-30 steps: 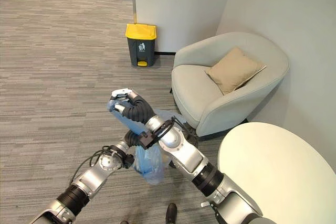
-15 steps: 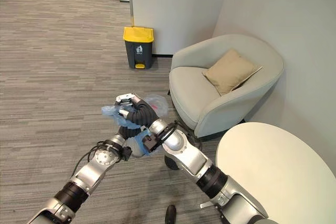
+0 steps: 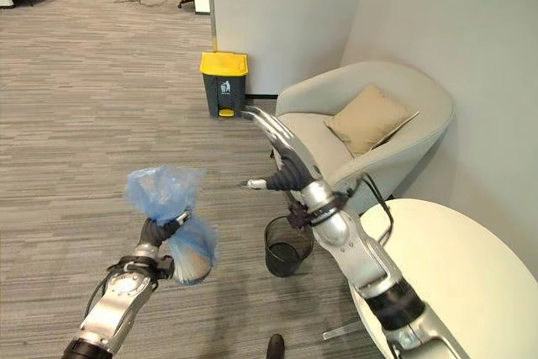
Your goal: Gather garbage on tea table into small bin, then transfer packed bag to large trash can.
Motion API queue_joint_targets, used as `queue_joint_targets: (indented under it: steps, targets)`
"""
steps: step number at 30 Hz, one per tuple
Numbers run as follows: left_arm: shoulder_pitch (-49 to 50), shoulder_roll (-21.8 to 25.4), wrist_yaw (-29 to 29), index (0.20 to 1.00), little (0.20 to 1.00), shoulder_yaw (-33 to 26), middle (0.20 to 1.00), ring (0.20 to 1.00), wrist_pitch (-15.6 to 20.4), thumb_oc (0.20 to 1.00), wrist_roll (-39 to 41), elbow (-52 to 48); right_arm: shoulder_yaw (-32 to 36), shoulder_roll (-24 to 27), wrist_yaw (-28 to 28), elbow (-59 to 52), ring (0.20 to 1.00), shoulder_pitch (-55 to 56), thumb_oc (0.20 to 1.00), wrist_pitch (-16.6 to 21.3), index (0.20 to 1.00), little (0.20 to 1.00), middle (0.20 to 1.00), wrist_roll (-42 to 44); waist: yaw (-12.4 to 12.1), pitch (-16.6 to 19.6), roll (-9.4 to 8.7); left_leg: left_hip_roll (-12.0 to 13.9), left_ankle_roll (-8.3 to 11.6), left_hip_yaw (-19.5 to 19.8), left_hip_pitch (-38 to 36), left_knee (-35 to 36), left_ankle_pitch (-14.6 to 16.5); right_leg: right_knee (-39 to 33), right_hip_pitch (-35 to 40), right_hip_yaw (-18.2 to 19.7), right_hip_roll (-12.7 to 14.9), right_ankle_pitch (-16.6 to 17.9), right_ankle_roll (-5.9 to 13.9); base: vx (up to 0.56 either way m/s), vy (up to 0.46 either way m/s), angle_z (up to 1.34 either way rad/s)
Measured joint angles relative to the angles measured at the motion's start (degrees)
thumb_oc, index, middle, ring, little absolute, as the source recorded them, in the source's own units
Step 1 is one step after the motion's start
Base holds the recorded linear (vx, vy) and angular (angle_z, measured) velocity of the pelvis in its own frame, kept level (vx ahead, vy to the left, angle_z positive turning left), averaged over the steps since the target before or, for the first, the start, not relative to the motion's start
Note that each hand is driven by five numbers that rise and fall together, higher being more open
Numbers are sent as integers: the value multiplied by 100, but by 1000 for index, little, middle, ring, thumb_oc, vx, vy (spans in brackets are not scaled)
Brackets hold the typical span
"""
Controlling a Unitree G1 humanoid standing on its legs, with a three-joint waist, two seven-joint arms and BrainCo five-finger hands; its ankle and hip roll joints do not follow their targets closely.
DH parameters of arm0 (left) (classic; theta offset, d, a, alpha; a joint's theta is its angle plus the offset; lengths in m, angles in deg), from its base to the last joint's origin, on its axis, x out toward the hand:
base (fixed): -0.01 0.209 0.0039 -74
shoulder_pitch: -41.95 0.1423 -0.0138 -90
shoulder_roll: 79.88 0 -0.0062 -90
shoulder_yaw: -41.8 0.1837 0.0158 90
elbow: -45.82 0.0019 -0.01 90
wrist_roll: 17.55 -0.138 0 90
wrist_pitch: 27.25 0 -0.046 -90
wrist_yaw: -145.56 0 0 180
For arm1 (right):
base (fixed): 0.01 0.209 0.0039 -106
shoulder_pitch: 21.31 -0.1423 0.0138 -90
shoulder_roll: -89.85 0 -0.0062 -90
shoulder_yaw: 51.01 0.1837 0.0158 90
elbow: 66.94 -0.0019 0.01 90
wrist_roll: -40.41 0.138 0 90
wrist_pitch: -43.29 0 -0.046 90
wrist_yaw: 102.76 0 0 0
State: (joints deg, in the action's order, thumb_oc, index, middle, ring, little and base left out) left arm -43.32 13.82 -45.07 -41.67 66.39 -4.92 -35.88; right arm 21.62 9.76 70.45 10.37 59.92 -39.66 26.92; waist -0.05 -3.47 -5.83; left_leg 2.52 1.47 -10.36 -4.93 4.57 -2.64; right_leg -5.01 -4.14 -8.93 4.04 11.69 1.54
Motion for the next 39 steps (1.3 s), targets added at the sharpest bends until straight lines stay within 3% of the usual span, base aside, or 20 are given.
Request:
queue_joint_targets:
  steps: [2, 4, 5, 7, 8, 12, 17, 19, 20, 21, 23, 24, 25, 26, 27, 28, 35, 36, 37, 39]
  targets:
    - [124, 45, 11, 200, 200, -149, 200, 200, -12, 200, 4, 44, 57, 68, 75, 149, 1000, 334, 1000, -101, 1000, 1000, 1000, 270, 12, -1, 28, -4, -50, -34, -3, 36, 38, -2, -13, 30, 2, -8, -6, -31, -21, -9]
    - [564, 147, 430, 200, 200, -555, 200, 200, 59, 200, 0, 192, 676, 93, 541, 1034, 1000, 1577, 1000, 34, 1000, 1000, 1000, 934, 41, 38, 75, 7, -52, -41, -5, 37, 44, -1, -9, 58, -3, -33, 26, -47, -35, -2]
    - [757, 171, 466, 200, 200, -776, 200, 200, 57, 200, -1, 227, 835, 112, 637, 1404, 1000, 1843, 1000, -171, 1000, 1000, 1000, 1026, 39, 45, 91, 8, -49, -25, 0, 37, 55, 0, 2, 40, -2, -59, 17, -25, -21, 7]
    - [915, 240, 530, 200, 200, -884, 200, 200, 64, 200, -2, 324, 970, 146, 718, 1705, 1000, 2096, 1000, -234, 1000, 1000, 1000, 1039, 47, 53, 132, 12, -51, -4, 51, 38, 58, -2, -22, 23, 2, -68, 30, -22, -15, 7]
    - [1130, 212, 611, 200, 200, -1189, 200, 200, 29, 200, -5, 557, 1168, 200, 851, 2141, 1000, 2393, 1000, -489, 1000, 1000, 1000, 1049, 116, 55, 138, 13, -52, 28, 69, 38, 57, -2, -20, -43, 17, -76, 40, -26, -20, 9]
    - [1384, 60, 800, 200, 200, -1402, 200, 200, 32, 200, -7, 1342, 1379, 91, 1003, 2963, 1000, 2652, 1000, -476, 1000, 1000, 1000, 1176, 104, 3, 228, 37, -52, 91, 69, 38, 56, -1, 3, -75, -10, -77, 37, -58, -26, 7]
    - [1471, -13, 852, 200, 200, -1416, 200, 200, -28, 200, 100, 1737, 1380, -37, 1001, 3312, 1000, 2628, 1000, -489, 1000, 1000, 1000, 1247, -16, -311, 269, 40, -51, 346, 229, -46, 51, 22, 7, -249, 4, -80, 33, -150, -18, 29]
    - [1414, -85, 822, 200, 200, -1545, 200, 200, -26, 200, 255, 1815, 1399, -64, 947, 3340, 1000, 2543, 1000, -478, 1000, 1000, 1000, 1254, -93, -569, 255, 94, -53, 583, 644, -241, 55, 45, -110, -553, 42, -81, 31, -277, 23, 104]
    - [1033, -31, 801, 200, 200, -1559, 200, 200, -37, 200, 383, 1910, 1497, -193, 883, 3394, 1000, 2476, 1000, -487, 1000, 1000, 1000, 1281, -76, -755, 82, 110, 61, 611, 1013, -560, 58, 151, -333, -800, 115, -233, 16, -58, 109, 162]
    - [776, -58, 772, 200, 200, -1512, 200, 200, -75, 200, 448, 2010, 1740, -446, 691, 3449, 1000, 2252, 1000, -459, 1000, 1000, 1000, 1400, 5, -874, 4, 278, -48, -513, 1459, -1423, 339, 140, -430, -1380, 393, -156, -8, -41, 147, 159]
    - [692, -137, 772, 200, 200, -1491, 200, 200, -64, 200, 456, 2010, 1724, -449, 634, 3501, 1000, 2070, 1000, -477, 1000, 1000, 1000, 1476, 68, -922, 125, 293, -13, -620, 1233, -1336, 505, 197, -452, -1321, 372, -209, 70, 76, 162, 62]
    - [698, -154, 762, 200, 200, -1483, 200, 200, -62, 200, 469, 2054, 1656, -478, 577, 3568, 1000, 1869, 1000, -481, 1000, 1000, 1000, 1479, 25, -954, 189, 278, -36, -618, 1233, -1187, 485, 184, -415, -1330, 382, -391, 326, 42, 159, 13]
    - [650, -194, 748, 200, 200, -1413, 200, 200, -52, 200, 474, 2053, 1627, -468, 558, 3673, 1000, 1748, 1000, -482, 1000, 1000, 1000, 1480, -12, -974, 324, 406, -136, -648, 1232, -1091, 422, 537, -519, -1328, 317, -493, 309, 33, 130, 30]
    - [636, -191, 743, 200, 200, -1293, 200, 200, -50, 200, 474, 2022, 1593, -470, 565, 3770, 1000, 1712, 1000, -501, 1000, 1000, 1000, 1480, -29, -938, 413, 452, -142, -610, 1225, -1003, 404, 1158, -622, -1287, 369, -709, 186, 47, 189, 42]
    - [672, -149, 743, 200, 200, -1257, 200, 200, -48, 200, 473, 1949, 1572, -499, 561, 3749, 1000, 1773, 1000, -496, 1000, 1000, 1000, 1479, -13, -859, 286, 313, -106, -605, 1172, -861, 386, 1422, -599, -1184, 527, -1001, 261, 48, 207, 45]
    - [727, -67, 740, 200, 200, -1264, 200, 200, -34, 200, 474, 1953, 1569, -538, 559, 3774, 1000, 1823, 1000, -493, 1000, 1000, 1000, 1478, -56, -753, 113, 152, -75, -619, 1175, -787, 347, 1224, -563, -1061, 629, -973, 197, 51, 198, 28]
    - [571, 254, 668, 200, 200, -1276, 200, 200, -60, 200, 422, 2002, 1354, -704, 444, 3806, 1000, 1640, 1000, -499, 1000, 1000, 1000, 1480, -57, -772, -105, -59, -277, -541, 1294, -870, 251, 1136, -458, -843, 746, -842, 391, 39, 173, 7]
    - [320, 387, 616, 200, 200, -1241, 200, 200, -56, 200, 421, 2002, 1362, -750, 436, 3810, 1000, 1738, 1000, -501, 1000, 1000, 1000, 1490, 48, -796, -110, -190, -354, -290, 1421, -929, 291, 1312, -593, -174, 622, -1014, 476, 174, 185, 71]
    - [234, 443, 608, 200, 200, -1195, 200, 200, -55, 200, 420, 2002, 1360, -767, 436, 3807, 1000, 1781, 1000, -499, 1000, 1000, 1000, 1514, 126, -794, -121, -233, -363, -191, 1477, -944, 289, 1401, -621, 205, 510, -1142, 468, 147, 104, 91]
    - [117, 530, 607, 200, 200, -1108, 200, 200, -38, 200, 416, 2002, 1357, -800, 436, 3846, 1000, 1805, 1000, -496, 1000, 1000, 1000, 1703, 157, -778, -169, -343, -429, -134, 1466, -938, 302, 1533, -700, 564, 489, -1132, 456, 211, 96, 34]
